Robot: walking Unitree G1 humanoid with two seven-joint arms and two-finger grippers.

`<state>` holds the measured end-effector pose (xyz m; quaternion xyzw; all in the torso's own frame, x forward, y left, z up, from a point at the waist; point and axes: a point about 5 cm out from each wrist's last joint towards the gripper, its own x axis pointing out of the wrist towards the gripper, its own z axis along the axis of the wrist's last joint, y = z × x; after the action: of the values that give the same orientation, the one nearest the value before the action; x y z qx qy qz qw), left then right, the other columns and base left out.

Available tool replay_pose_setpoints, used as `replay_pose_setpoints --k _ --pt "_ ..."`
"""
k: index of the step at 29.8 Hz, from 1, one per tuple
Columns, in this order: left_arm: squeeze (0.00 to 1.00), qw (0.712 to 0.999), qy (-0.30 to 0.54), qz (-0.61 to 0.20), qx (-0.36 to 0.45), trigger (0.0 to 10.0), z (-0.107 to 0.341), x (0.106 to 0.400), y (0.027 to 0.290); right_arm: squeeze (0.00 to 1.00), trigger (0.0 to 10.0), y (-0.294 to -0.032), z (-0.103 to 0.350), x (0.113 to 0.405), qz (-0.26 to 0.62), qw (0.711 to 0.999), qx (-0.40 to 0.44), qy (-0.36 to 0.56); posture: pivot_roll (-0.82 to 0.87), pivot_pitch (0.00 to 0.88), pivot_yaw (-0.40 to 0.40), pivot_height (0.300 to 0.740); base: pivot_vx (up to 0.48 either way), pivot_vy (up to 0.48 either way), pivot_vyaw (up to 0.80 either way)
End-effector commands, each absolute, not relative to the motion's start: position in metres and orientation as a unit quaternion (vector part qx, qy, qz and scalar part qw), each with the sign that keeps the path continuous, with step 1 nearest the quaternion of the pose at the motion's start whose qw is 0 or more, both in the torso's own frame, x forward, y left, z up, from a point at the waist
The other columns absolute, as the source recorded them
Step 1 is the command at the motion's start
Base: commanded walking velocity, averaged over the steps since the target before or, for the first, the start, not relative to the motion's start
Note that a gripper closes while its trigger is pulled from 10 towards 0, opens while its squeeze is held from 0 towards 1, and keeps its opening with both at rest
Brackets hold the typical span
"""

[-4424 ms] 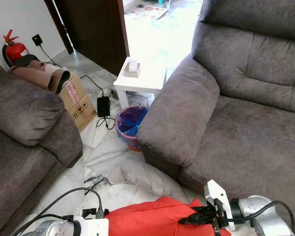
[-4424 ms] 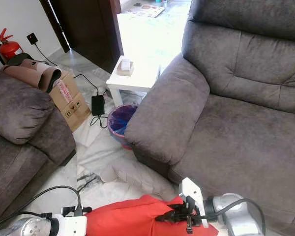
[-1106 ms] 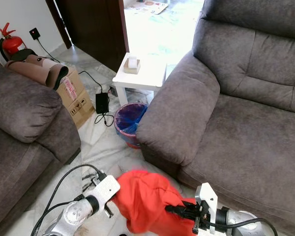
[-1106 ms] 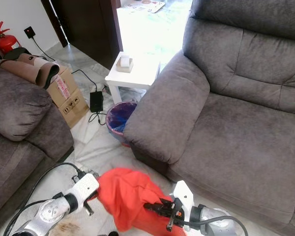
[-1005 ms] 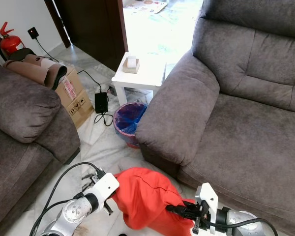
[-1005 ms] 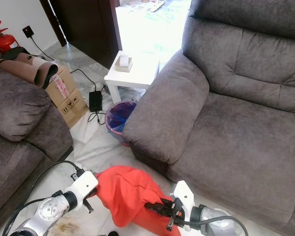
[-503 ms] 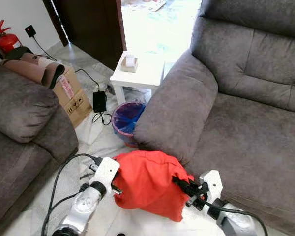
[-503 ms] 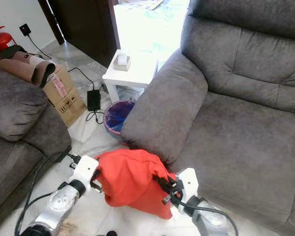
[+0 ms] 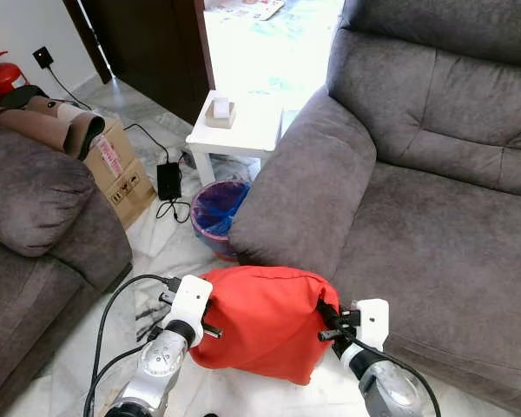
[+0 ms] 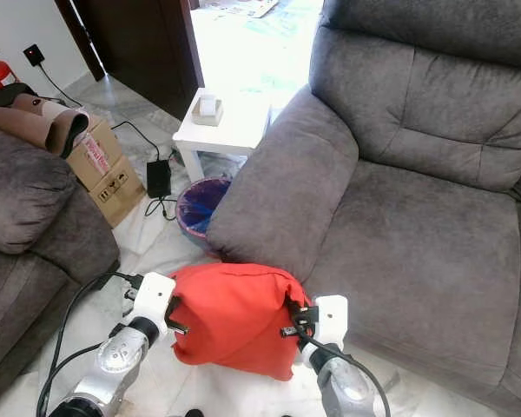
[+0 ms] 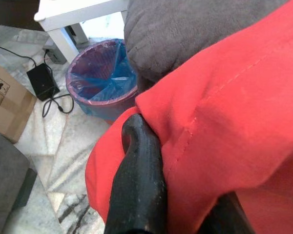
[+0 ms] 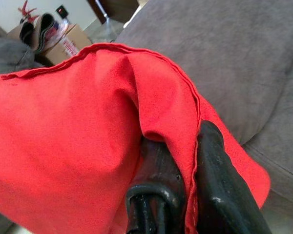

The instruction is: Move the pillow to the sofa from floor

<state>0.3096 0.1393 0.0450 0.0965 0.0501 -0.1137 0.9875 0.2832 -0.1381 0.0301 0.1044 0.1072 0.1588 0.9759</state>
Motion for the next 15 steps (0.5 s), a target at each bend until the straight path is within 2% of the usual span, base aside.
replay_pose_setpoints --k 1,13,15 --pt "0.00 0.992 0.009 -0.100 0.083 10.0 0.0608 0.3155 0.1410 0.00 10.0 -0.1362 0.0293 0.2816 0.158 0.976 0.111 0.100 0.02 0.235 0.065 0.740 0.000 0.000 -0.79" --pt "0.00 0.990 -0.012 -0.089 0.104 10.0 0.0684 0.3188 0.1489 0.00 10.0 -0.1385 0.0286 0.2835 0.142 0.979 0.103 0.102 0.02 0.210 0.066 0.740 0.000 0.000 -0.78" --pt "0.00 0.989 -0.015 -0.093 0.115 10.0 0.0689 0.3186 0.1478 0.00 10.0 -0.1380 0.0295 0.2841 0.145 0.979 0.101 0.100 0.02 0.202 0.063 0.740 0.000 -0.382 -0.78"
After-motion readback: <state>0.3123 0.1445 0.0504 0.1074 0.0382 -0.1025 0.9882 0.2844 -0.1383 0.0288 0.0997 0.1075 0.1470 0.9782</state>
